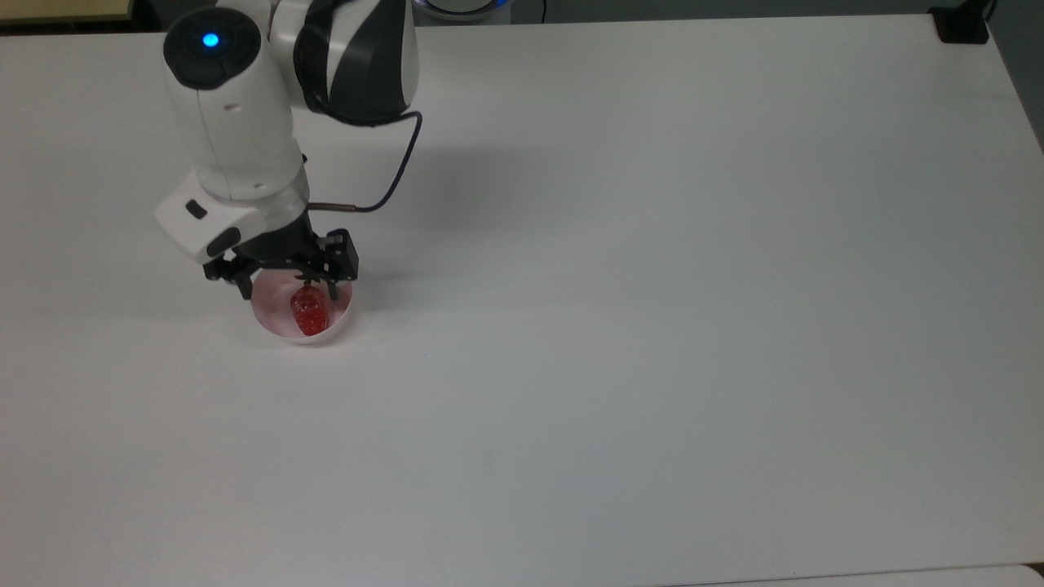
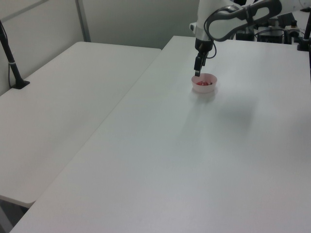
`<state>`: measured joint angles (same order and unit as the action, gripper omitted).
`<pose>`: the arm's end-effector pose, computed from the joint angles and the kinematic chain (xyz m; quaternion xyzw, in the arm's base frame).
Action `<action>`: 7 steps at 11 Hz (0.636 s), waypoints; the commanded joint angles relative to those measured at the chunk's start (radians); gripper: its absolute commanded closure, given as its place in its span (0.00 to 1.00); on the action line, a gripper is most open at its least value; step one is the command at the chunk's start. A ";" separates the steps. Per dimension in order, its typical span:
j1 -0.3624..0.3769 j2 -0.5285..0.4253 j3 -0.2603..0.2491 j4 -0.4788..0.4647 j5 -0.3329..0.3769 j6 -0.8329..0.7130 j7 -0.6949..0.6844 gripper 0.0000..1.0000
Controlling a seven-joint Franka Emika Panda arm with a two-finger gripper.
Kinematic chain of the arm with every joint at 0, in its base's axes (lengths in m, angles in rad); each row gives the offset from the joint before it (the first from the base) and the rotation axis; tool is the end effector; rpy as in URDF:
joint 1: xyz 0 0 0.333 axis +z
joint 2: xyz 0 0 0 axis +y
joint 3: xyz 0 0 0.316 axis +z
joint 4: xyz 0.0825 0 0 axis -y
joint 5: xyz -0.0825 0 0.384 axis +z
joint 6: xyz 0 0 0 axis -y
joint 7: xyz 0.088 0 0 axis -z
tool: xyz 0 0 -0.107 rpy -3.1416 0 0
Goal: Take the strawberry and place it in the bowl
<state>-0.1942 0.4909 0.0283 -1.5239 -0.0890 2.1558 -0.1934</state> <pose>0.6953 -0.1232 0.3890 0.9964 0.0335 0.0637 0.0443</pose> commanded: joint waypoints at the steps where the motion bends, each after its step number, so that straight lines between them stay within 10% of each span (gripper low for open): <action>1: -0.007 -0.171 0.002 -0.021 0.027 -0.204 0.020 0.00; 7: 0.016 -0.454 -0.074 -0.028 0.127 -0.545 0.124 0.00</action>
<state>-0.2044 0.1323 0.0093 -1.5034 -0.0225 1.6636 -0.1194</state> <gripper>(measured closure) 0.000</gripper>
